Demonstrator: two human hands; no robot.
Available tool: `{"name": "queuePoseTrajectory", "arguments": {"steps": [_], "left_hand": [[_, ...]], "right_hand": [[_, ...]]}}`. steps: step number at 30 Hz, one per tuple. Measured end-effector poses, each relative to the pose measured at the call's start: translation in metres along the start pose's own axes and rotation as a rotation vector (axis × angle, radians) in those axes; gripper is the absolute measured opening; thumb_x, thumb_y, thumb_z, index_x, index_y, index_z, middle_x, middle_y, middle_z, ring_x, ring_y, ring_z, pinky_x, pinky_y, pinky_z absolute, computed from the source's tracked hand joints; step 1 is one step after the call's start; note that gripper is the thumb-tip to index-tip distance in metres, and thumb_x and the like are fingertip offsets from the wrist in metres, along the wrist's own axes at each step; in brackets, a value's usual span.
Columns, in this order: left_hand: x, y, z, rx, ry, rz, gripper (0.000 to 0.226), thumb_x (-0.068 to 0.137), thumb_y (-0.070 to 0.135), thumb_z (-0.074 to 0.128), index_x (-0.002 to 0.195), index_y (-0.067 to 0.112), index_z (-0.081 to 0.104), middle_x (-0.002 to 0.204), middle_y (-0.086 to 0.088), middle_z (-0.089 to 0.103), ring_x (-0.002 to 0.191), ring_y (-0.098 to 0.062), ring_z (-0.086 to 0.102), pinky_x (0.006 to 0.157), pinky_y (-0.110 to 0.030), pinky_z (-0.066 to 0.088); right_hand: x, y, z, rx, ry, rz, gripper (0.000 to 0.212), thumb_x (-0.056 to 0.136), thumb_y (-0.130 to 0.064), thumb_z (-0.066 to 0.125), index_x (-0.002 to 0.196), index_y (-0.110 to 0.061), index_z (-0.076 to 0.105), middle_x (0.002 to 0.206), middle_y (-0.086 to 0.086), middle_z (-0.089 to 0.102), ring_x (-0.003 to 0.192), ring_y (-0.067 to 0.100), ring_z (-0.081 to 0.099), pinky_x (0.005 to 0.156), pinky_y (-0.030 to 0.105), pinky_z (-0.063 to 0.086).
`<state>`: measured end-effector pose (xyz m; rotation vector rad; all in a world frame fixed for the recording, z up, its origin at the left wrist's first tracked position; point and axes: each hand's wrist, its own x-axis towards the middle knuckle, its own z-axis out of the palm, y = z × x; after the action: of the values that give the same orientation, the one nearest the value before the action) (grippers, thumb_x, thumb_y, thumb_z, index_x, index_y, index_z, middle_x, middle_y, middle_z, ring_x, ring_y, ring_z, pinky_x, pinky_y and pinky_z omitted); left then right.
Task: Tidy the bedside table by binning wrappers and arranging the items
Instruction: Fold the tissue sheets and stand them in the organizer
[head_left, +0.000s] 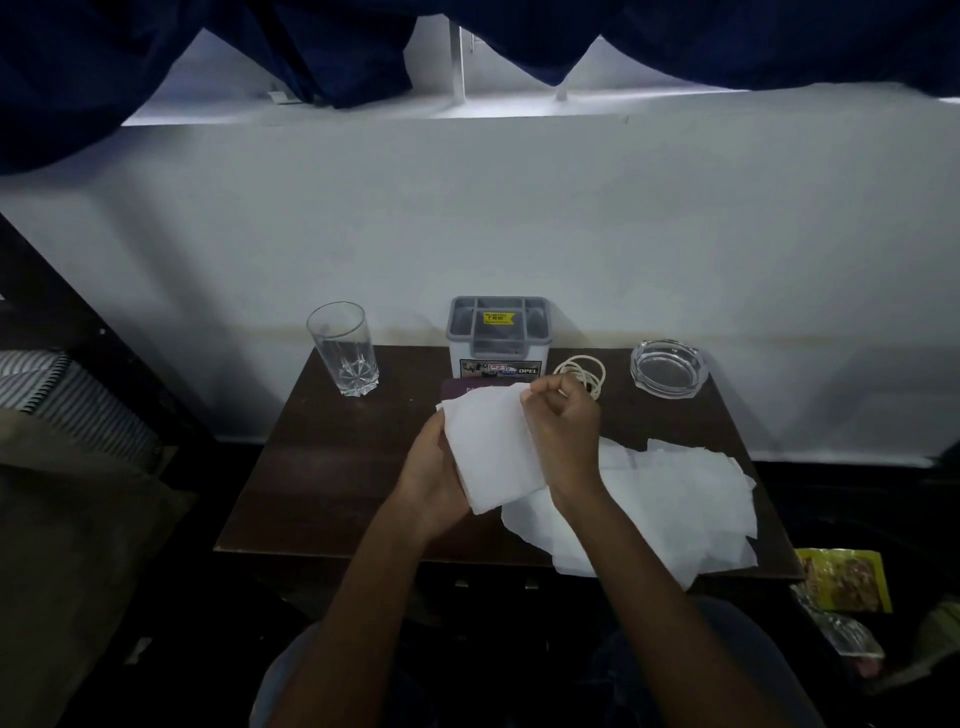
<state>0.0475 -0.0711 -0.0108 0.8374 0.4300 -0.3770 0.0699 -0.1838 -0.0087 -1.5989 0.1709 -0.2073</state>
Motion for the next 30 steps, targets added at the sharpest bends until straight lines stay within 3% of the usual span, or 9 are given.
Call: {"name": "queuePoseTrajectory", "arguments": {"steps": [2,4,8,11,14,17,22,25,30], "left_hand": [[0.002,0.0,-0.005,-0.056,0.035,-0.019,0.056,0.097,0.05,0.026,0.13,0.012,0.05,0.111,-0.007,0.063,0.089,-0.023,0.061,0.078,-0.039,0.047],[0.003,0.001,-0.007,-0.073,0.035,-0.038,0.059,0.093,0.058,0.027,0.125,0.016,0.054,0.108,-0.007,0.063,0.094,-0.024,0.059,0.08,-0.041,0.046],[0.007,-0.004,-0.003,0.039,0.044,-0.002,0.029,0.098,0.035,0.038,0.094,0.013,0.056,0.089,-0.005,0.059,0.08,-0.019,0.056,0.071,-0.033,0.046],[0.01,-0.008,-0.012,0.063,0.101,-0.025,0.029,0.096,0.023,0.048,0.114,0.002,0.057,0.095,-0.013,0.068,0.083,-0.027,0.064,0.071,-0.039,0.054],[0.013,-0.005,-0.022,0.019,0.138,0.009,0.036,0.096,0.02,0.046,0.126,0.0,0.05,0.107,-0.016,0.065,0.09,-0.03,0.063,0.075,-0.044,0.051],[0.018,-0.001,-0.035,0.0,0.227,0.054,0.041,0.096,0.021,0.046,0.132,0.001,0.045,0.125,-0.019,0.058,0.099,-0.033,0.059,0.08,-0.045,0.048],[0.022,0.003,-0.046,0.022,0.39,0.037,0.041,0.094,0.023,0.05,0.132,0.006,0.045,0.129,-0.014,0.056,0.118,-0.037,0.053,0.092,-0.049,0.044],[0.021,0.004,-0.046,0.032,0.401,0.031,0.041,0.094,0.023,0.049,0.132,0.007,0.045,0.13,-0.013,0.055,0.119,-0.036,0.052,0.091,-0.048,0.044],[0.021,0.004,-0.047,0.056,0.418,0.038,0.04,0.094,0.023,0.049,0.131,0.006,0.046,0.132,-0.015,0.054,0.119,-0.036,0.052,0.095,-0.049,0.043]], "right_hand": [[0.0,0.004,0.004,0.001,0.043,-0.038,0.024,0.085,-0.002,0.055,0.07,-0.021,0.05,0.069,-0.004,0.057,0.064,0.003,0.052,0.056,0.002,0.038],[0.0,0.005,0.007,0.011,0.081,-0.057,0.027,0.086,-0.002,0.054,0.069,-0.023,0.049,0.069,-0.004,0.057,0.065,0.005,0.053,0.057,0.002,0.038],[0.0,0.008,0.007,0.009,0.059,-0.037,0.022,0.085,-0.001,0.053,0.075,-0.019,0.051,0.073,-0.005,0.057,0.069,0.004,0.053,0.058,0.002,0.039],[0.007,0.007,-0.002,-0.012,-0.058,0.005,0.017,0.083,0.001,0.054,0.083,-0.015,0.057,0.081,-0.001,0.062,0.073,0.007,0.057,0.066,0.015,0.045],[0.023,0.005,-0.028,-0.053,-0.164,0.108,0.012,0.083,0.002,0.058,0.085,-0.009,0.062,0.082,0.008,0.065,0.064,0.015,0.06,0.056,0.021,0.05],[0.042,0.018,-0.06,-0.347,-0.197,0.091,0.014,0.081,0.003,0.058,0.077,-0.009,0.064,0.076,0.01,0.064,0.058,0.017,0.057,0.056,0.022,0.044],[0.052,0.049,-0.078,-0.885,-0.427,0.091,0.019,0.073,0.003,0.064,0.088,-0.007,0.071,0.094,0.007,0.068,0.098,0.027,0.061,0.083,0.027,0.04],[0.048,0.06,-0.074,-1.002,-0.504,0.129,0.024,0.068,-0.003,0.068,0.07,-0.026,0.06,0.075,-0.011,0.054,0.106,0.027,0.05,0.078,0.027,0.033],[0.048,0.067,-0.069,-1.101,-0.546,0.056,0.037,0.067,-0.008,0.072,0.052,-0.031,0.048,0.064,-0.016,0.046,0.101,0.028,0.053,0.086,0.035,0.036]]}}
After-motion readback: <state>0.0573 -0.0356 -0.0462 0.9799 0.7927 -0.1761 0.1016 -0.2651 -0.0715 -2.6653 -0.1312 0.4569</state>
